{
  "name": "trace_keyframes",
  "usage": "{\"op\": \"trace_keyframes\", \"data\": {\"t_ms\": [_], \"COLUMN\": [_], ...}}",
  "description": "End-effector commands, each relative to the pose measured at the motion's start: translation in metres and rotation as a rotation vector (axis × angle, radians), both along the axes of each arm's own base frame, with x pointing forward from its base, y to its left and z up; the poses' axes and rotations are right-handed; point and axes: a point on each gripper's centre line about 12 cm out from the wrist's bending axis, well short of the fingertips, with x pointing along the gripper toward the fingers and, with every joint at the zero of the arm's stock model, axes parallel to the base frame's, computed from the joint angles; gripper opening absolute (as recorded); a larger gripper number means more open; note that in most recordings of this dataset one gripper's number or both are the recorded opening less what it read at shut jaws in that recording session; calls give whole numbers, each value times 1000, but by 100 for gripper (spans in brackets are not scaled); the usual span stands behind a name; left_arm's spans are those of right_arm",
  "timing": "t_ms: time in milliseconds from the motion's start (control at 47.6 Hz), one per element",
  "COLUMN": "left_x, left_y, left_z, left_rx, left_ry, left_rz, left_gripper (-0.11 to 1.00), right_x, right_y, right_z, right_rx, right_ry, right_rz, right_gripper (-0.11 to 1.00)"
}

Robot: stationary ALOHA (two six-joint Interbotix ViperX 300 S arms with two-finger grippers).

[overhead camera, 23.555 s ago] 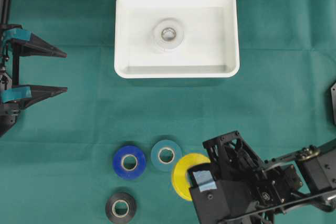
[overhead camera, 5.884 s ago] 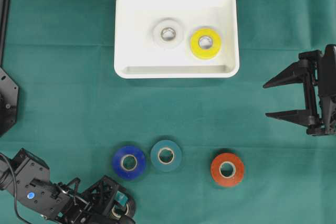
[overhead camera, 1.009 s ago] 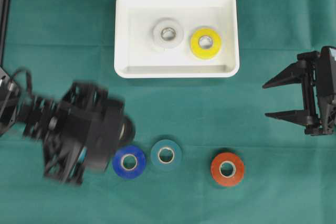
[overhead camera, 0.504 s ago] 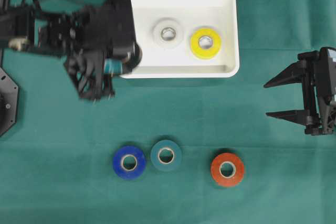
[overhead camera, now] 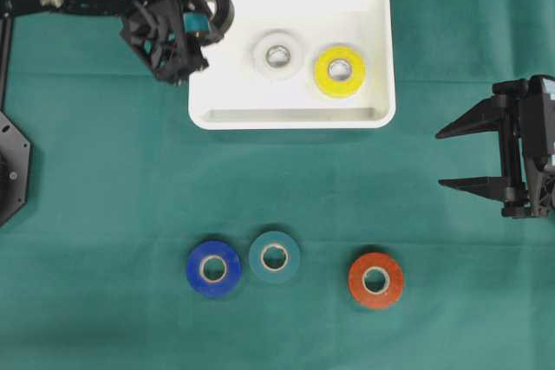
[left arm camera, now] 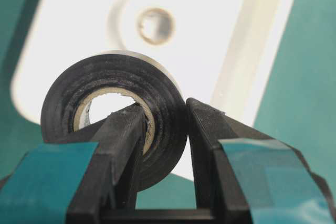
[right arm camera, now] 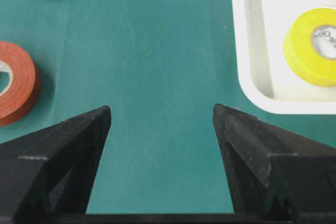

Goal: Pick up the tape from a random location and place it into the white case.
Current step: 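Lift the black roll and carry it toward the white tray, then lower the black roll into the tray's left side and open the left gripper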

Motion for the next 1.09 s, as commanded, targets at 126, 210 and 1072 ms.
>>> {"op": "trace_keyframes", "data": {"t_ms": [126,210,1072], "left_x": [-2,-3,-11], "left_y": [22,23,19], "left_z": [4,3,-4], "left_rx": [17,16,7], "left_ry": [-34,-31,-15], "left_rz": [55,59,61], "left_gripper": [19,19,19], "right_x": [6,6,7], "right_y": [-1,-1,-1], "right_z": [12,12,15], "right_rx": [-1,0,-2], "right_ry": [-34,-35,-41], "right_rz": [-2,-3,-3], "right_gripper": [74,74,74]}}
